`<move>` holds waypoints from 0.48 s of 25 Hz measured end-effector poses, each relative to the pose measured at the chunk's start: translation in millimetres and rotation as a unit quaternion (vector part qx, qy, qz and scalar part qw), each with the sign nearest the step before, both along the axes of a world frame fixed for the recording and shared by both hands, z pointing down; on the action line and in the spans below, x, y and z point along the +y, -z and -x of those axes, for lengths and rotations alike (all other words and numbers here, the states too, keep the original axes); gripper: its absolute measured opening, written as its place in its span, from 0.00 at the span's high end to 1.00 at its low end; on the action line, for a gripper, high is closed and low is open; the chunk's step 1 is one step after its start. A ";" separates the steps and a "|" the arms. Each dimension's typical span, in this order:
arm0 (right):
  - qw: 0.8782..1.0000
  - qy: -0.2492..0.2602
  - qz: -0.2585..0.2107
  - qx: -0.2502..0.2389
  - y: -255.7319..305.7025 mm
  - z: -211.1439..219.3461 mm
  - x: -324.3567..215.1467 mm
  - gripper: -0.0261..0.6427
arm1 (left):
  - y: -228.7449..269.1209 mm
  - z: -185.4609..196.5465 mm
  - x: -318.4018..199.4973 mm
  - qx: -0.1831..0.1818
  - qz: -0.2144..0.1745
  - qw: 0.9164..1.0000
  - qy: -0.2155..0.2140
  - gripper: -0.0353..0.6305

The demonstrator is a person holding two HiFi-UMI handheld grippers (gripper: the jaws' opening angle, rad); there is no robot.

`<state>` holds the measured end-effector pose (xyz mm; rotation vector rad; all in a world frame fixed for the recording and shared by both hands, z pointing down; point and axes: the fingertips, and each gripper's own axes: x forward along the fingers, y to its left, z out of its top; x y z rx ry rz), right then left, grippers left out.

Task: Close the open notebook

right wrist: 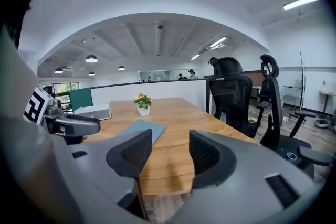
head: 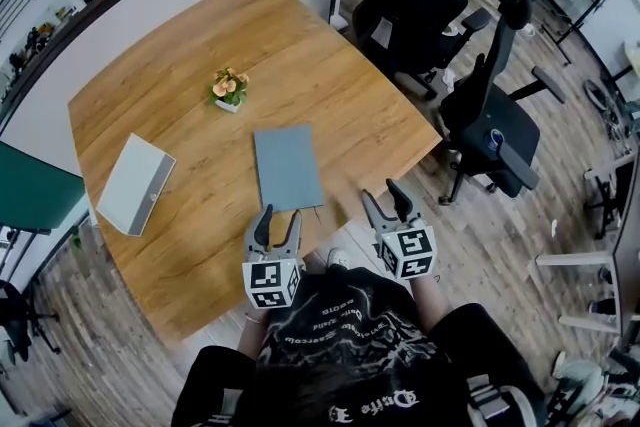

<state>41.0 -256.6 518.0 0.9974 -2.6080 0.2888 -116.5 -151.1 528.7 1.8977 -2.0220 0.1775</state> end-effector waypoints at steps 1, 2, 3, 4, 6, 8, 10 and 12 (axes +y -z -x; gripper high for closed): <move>1.000 -0.003 -0.001 -0.001 0.4 -3.9 0.1 0.62 | 2.5 -2.2 -2.1 -0.002 -0.003 1.000 -0.001 0.58; 1.000 -0.005 -0.001 -0.001 0.7 -6.4 0.5 0.62 | 4.6 -4.2 -3.9 -0.003 -0.006 1.000 -0.002 0.58; 1.000 -0.005 -0.001 -0.002 1.1 -7.7 0.9 0.62 | 6.3 -6.0 -5.7 -0.004 -0.009 1.000 -0.003 0.58; 1.000 -0.004 -0.002 -0.002 1.2 -8.5 0.8 0.62 | 7.6 -7.5 -7.7 -0.006 -0.011 1.000 -0.003 0.58; 1.000 0.000 -0.006 0.001 1.0 -10.2 -0.1 0.62 | 9.7 -10.3 -11.0 -0.007 -0.013 1.000 -0.002 0.58; 1.000 0.003 -0.010 0.001 2.0 -11.4 -1.0 0.62 | 12.0 -13.0 -12.8 -0.008 -0.016 1.000 -0.002 0.58; 1.000 0.004 -0.016 0.000 4.9 -11.6 -2.2 0.68 | 14.5 -14.9 -13.8 -0.008 -0.017 1.000 -0.003 0.58; 1.000 0.010 -0.022 0.003 6.1 -9.5 -2.6 0.72 | 15.3 -16.2 -14.7 -0.006 -0.018 1.000 -0.006 0.62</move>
